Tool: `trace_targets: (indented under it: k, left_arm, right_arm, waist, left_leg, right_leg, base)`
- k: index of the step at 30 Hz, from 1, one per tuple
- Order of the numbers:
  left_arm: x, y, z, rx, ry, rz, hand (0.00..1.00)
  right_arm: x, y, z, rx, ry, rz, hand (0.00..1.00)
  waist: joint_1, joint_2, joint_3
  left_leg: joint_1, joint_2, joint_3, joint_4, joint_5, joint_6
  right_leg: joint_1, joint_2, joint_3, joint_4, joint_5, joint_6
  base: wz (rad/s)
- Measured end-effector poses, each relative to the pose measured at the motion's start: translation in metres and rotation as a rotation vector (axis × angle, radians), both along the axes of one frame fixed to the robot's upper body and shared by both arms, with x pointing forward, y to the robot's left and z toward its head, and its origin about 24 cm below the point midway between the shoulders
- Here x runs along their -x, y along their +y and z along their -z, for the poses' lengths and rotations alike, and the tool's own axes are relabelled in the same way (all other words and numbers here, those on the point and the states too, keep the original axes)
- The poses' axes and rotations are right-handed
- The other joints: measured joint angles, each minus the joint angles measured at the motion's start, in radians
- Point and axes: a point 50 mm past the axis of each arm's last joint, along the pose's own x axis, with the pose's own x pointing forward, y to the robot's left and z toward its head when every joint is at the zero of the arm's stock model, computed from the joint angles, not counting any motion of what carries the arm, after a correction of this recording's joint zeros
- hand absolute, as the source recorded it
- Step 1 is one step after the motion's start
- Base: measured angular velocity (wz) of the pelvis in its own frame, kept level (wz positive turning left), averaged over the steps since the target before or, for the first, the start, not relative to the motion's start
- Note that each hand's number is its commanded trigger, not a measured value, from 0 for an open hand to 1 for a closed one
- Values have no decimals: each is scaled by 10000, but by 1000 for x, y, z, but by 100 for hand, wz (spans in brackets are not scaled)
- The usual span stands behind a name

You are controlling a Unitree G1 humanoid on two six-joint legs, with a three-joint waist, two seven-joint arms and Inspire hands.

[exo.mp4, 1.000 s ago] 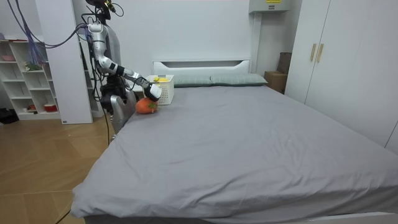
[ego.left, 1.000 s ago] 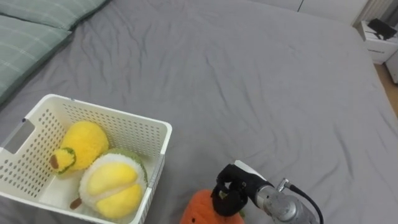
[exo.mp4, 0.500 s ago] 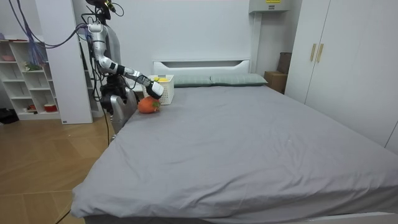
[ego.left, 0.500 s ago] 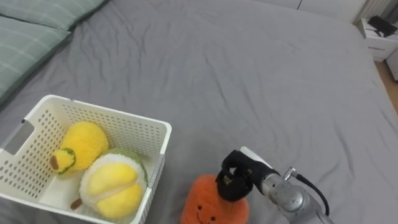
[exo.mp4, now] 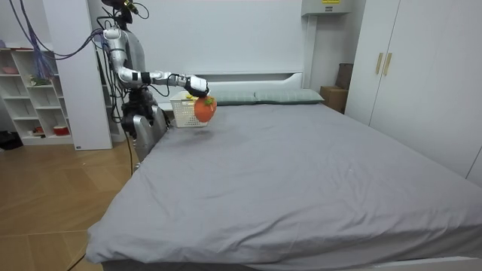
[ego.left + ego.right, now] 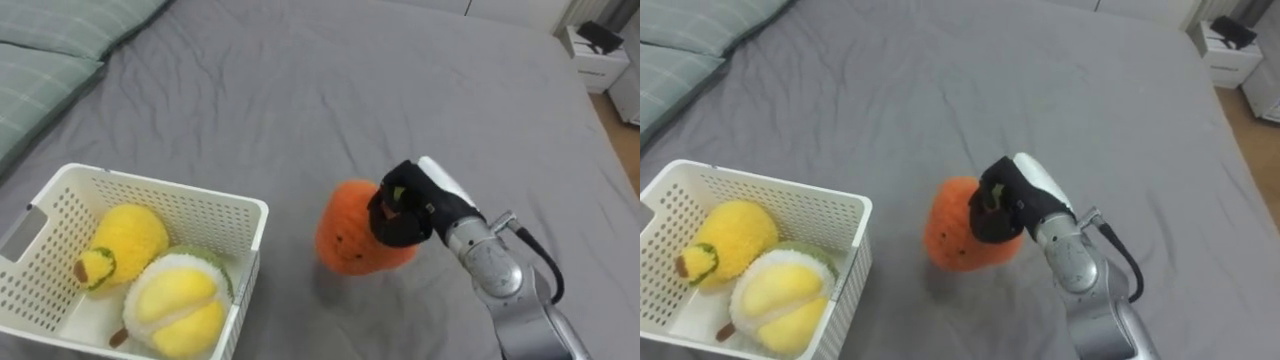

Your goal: Collect toys from the bed

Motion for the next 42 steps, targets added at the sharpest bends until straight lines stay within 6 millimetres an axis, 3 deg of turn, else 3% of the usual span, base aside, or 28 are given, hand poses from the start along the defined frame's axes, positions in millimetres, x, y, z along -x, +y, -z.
trace_targets:
  k: [7,12,22,28,34,39,42]
  left_arm:
    - [0,1,0,-76,-113,-25,0]
    - [-1,3,-1,-113,-190,-27,0]
    - [-2,3,-1,-169,-145,-42,0]
    - [-5,3,-1,-246,-77,285,0]
    - [-9,2,-1,-192,-80,466,0]
    - [-23,3,-3,-320,-179,813,0]
    - [-30,5,-5,-454,-262,1038,0]
  right_arm:
    - [-3,6,-29,-133,-1194,-271,100]
    - [-10,8,-52,-375,-2174,-289,100]
    - [-19,22,-96,-881,-3771,-911,100]
    - [-20,29,-106,-472,-4085,-1184,100]
    - [-22,53,-116,-339,-4400,-2107,100]
    - [-25,68,-128,-172,-4616,-2759,100]
    - [-25,77,-132,-118,-4580,-3193,100]
  waist:
    - [10,-53,-9]
    - [-5,-282,0]
    - [88,-250,14]
    - [502,-238,24]
    - [702,-246,18]
    - [1082,-356,-45]
    - [1339,-406,-40]
  left_leg:
    - [-90,-1,-22,9,0,0]
    - [-205,-12,-114,16,0,0]
    - [-195,-5,-130,10,0,0]
    - [-197,-5,-153,35,1,1]
    - [-232,-13,-244,50,1,1]
    - [-358,-19,-338,66,5,-1]
    - [-351,-21,-338,74,8,1]
  right_leg:
    - [-128,-10,-39,12,0,1]
    - [-173,-28,-182,-38,0,3]
    - [-149,-34,-207,39,5,-1]
    - [-168,-45,-233,126,6,-1]
    - [-180,-45,-266,142,5,-1]
    - [-249,-51,-391,132,5,1]
    - [-243,-81,-497,135,4,1]
  base:
    - [0]
    - [6]
    - [1]
    - [1]
    - [3]
    - [6]
    - [1]
